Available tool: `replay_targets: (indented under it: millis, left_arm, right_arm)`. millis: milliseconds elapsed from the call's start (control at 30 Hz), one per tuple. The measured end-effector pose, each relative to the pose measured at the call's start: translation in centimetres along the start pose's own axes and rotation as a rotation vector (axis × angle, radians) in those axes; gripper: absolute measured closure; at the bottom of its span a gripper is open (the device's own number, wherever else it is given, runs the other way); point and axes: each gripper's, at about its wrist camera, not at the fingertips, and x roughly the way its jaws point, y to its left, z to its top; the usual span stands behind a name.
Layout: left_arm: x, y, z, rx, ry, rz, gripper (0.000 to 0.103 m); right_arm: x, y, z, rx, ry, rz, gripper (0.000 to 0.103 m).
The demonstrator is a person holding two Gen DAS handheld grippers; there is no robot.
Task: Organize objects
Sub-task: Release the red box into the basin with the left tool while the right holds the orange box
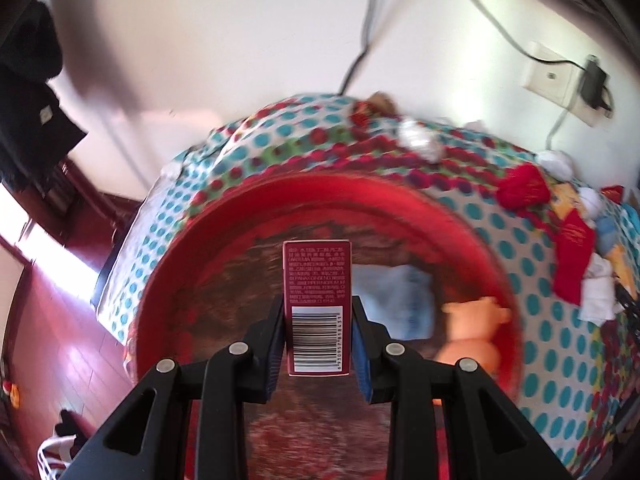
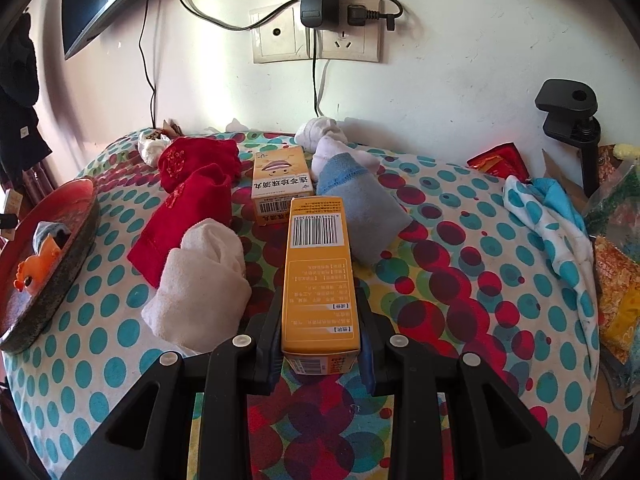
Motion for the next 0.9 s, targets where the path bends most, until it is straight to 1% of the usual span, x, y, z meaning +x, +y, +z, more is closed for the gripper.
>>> replay_targets:
  millis: [233, 400, 600, 700, 767, 833, 900]
  left_arm:
    - [2.7, 4.4, -0.8, -0.049, 0.051, 0.059, 0.073]
    - [4.1, 6.6, -1.3, -0.075, 0.081, 0.054, 0.073]
    - [4.8, 7.6, -1.7, -0.078, 0.081, 0.049, 0.073]
    - [5.0, 7.7, -1.8, -0.068, 0.083, 0.050, 0.073]
    - [5.1, 7.7, -1.9, -0.055, 0.082, 0.037, 0.073]
    - [5.3, 7.7, -1.9, -0.043, 0.094, 0.045, 0.073]
    - [5.3, 7.6, -1.9, -0.039, 0.094, 0.041, 0.070]
  right_arm:
    - [0.2, 0.2, 0.0, -0.010, 0.008, -0.022, 0.075]
    - [0.3, 0.3, 0.0, -0.016, 0.014, -0.038, 0.075]
    - [0.3, 0.7, 0.1, -0.040, 0.014, -0.064, 0.075]
    - [0.3, 0.9, 0.0, -0.054, 0.014, -0.072, 0.075]
    - [0.3, 1.1, 0.0, -0.060, 0.014, -0.079, 0.075]
    - [0.3, 1.2, 0.0, -0.067, 0.014, -0.088, 0.075]
    - [0.4, 1.4, 0.0, -0.078, 0.014, -0.098, 0.075]
